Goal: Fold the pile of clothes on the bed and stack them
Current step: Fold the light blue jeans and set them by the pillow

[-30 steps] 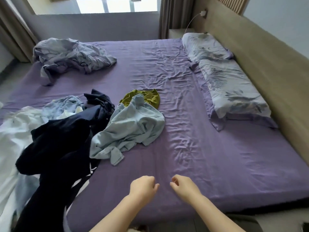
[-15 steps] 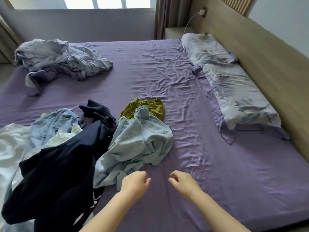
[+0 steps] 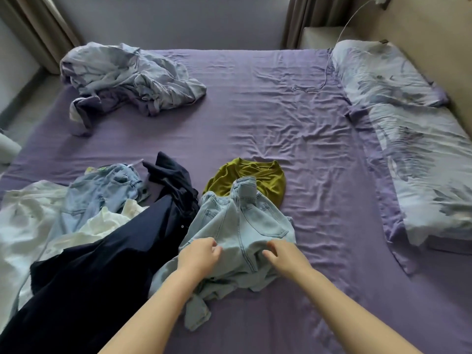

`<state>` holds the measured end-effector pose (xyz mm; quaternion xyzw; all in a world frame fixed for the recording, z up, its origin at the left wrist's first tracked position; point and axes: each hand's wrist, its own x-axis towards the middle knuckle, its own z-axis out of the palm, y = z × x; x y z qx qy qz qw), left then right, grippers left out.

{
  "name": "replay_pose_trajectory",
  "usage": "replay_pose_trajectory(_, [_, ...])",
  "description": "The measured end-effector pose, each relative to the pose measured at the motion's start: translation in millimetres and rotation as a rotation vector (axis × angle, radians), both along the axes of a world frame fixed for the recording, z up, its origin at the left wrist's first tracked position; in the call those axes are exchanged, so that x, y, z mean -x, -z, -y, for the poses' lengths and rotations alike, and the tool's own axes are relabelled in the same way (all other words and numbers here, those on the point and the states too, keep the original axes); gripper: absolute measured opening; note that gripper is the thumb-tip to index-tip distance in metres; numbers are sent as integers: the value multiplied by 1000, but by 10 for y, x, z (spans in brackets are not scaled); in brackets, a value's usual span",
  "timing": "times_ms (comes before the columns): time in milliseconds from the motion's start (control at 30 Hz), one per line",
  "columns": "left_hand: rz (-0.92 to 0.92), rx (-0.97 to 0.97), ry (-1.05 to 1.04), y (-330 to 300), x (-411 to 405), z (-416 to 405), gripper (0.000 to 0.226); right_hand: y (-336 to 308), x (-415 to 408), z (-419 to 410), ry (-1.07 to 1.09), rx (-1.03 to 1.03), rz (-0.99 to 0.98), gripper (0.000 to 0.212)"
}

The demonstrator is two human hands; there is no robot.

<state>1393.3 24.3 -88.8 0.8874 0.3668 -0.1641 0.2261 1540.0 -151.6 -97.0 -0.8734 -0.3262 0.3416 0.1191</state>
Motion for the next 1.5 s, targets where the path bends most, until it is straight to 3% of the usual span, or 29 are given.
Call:
replay_pose_trajectory(200, [70,6,-63,331,-547,-288,27,443,-358,-395,-29,34,18,49])
replay_pose_trajectory(400, [37,118,-145,633,-716,-254,52,707,-321,-302,-37,73,16,32])
replay_pose_trajectory(667, [242,227,2,629,-350,217,42,626,-180,-204,244,-92,-173,35])
replay_pose_trajectory(900, [391,353,-32,280,41,730,40,202,84,-455,354,-350,-218,82])
replay_pose_trajectory(1100, [492,476,-104,-23,300,895,31,-126,214,-226,429,-520,-192,50])
replay_pose_trajectory(1267, [693,390,-201,-554,146,606,40,-676,114,-19,429,-706,-232,27])
replay_pose_trajectory(1400, [767,243,19,-1175,-91,334,69,-1254,92,86,340,-846,-308,17])
replay_pose_trajectory(1500, [711,243,222,-1692,-254,236,72,-1754,95,167,273,-952,-352,20])
